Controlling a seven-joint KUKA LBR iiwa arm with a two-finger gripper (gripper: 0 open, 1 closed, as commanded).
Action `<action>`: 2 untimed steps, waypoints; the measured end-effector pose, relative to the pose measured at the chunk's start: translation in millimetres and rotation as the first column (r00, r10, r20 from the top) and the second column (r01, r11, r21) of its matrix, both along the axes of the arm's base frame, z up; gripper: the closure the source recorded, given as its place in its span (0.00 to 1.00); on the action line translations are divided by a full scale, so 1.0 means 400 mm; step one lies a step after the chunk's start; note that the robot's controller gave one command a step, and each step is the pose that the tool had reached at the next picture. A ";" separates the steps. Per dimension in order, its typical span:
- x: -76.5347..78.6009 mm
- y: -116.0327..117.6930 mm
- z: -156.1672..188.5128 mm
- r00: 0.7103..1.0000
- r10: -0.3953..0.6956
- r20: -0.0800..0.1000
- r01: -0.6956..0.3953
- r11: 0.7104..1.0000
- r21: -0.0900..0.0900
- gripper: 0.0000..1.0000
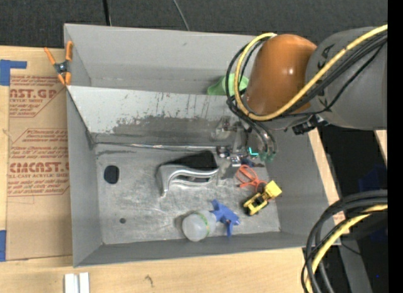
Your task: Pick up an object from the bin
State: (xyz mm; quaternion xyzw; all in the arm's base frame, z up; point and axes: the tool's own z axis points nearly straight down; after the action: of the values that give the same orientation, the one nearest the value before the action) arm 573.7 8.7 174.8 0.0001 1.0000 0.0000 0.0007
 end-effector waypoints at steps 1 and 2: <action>-0.009 0.023 -0.114 1.000 -0.024 0.008 0.024 1.000 0.001 0.00; -0.013 0.038 -0.182 0.976 -0.215 0.034 0.215 0.977 0.013 0.00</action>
Offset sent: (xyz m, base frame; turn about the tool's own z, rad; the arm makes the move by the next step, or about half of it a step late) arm -0.0235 0.0167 -0.1048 0.3396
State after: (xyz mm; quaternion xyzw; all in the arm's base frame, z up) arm 568.5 24.1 102.0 0.1082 0.9939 0.0046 0.0186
